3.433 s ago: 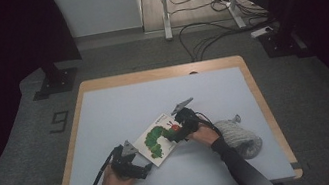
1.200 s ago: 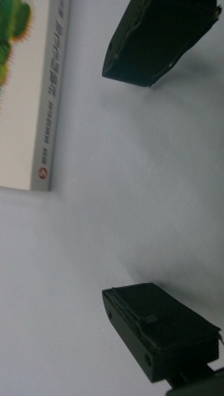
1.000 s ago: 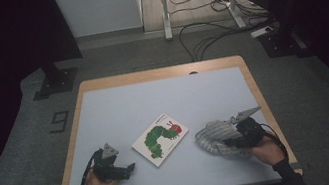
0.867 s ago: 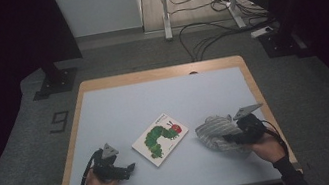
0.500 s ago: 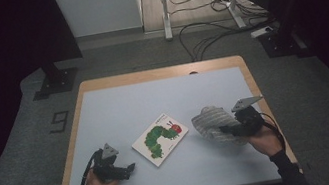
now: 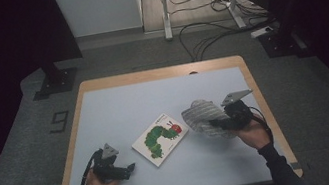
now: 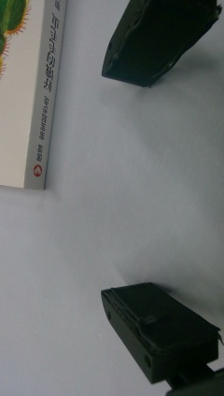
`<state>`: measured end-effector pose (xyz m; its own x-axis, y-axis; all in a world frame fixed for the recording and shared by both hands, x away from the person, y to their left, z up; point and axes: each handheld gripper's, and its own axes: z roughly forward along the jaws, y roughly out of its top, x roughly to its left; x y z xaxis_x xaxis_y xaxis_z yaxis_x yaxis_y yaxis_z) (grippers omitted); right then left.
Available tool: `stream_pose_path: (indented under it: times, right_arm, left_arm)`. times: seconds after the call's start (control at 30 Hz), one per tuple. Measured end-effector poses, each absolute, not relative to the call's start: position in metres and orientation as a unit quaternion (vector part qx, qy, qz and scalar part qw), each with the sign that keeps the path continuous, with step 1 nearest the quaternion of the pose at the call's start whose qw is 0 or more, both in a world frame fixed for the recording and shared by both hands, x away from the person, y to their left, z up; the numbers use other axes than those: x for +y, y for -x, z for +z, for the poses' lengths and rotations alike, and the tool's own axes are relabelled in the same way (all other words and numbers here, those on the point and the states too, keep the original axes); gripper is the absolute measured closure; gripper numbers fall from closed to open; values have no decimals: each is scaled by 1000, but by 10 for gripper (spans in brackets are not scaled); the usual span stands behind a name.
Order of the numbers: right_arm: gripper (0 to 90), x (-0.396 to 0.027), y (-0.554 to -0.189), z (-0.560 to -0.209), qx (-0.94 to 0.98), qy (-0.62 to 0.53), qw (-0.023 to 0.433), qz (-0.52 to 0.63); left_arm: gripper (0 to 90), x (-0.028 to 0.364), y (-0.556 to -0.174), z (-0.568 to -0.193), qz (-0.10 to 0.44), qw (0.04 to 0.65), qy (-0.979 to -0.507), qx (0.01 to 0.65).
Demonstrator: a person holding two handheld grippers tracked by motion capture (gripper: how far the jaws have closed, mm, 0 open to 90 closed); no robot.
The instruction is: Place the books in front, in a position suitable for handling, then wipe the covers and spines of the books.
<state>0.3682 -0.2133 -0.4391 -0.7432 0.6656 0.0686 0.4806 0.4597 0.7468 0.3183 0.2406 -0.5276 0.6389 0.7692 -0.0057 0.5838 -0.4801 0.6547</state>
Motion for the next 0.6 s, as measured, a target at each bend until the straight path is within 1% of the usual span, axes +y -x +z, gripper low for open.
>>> stream_pose_path:
  times: [0.6]
  right_arm:
    - [649,-160,-400,-441,852,-318,130,395]
  left_arm:
    - [0,240,-318,-528,146,318,-847,400]
